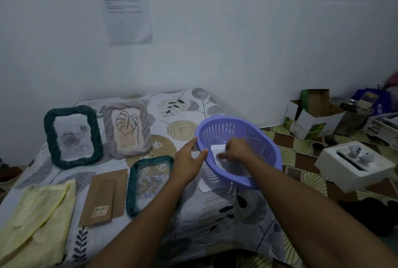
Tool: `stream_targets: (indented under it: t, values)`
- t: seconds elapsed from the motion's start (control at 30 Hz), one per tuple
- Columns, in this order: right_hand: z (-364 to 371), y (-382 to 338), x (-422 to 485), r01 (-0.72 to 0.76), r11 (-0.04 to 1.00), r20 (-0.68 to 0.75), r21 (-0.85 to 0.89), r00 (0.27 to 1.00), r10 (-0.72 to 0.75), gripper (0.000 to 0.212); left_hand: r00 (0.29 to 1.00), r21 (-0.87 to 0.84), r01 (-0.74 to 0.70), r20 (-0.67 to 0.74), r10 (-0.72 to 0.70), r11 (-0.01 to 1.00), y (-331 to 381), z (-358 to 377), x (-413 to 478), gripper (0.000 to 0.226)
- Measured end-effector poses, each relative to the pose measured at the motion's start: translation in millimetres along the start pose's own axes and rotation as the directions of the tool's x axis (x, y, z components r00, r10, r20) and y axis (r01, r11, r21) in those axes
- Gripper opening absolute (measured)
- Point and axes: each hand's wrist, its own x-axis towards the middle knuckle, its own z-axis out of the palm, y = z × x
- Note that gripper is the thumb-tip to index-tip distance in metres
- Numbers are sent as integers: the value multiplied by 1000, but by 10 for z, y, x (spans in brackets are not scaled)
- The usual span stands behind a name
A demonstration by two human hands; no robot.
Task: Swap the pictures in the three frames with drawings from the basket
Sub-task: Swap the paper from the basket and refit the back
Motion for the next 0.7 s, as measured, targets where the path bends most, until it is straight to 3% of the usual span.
stream_targets:
  t: [0.13,0.23,0.4,0.57,0.7]
  values:
    - [143,-10,58,39,990,-1,-133,999,-39,71,1000,26,-13,-15,13,1000,21,13,10,61]
    - [141,-5,92,41,991,0,-130,999,-41,63,1000,13,-5,-13,5,1000,14,11,11,61]
    - [95,49,57,40,999,-38,14,999,-39,40,1000,13,-6,-14,6,1000,-5,3,21,62]
    - [50,114,2,71,974,-137,214,990,-41,44,1000,2,-4,-20,4,1000,9,8,26,60]
    - [39,169,-17,58,955,-129,290,991,-22,49,1000,0,-2,-17,2,1000,13,2,19,61]
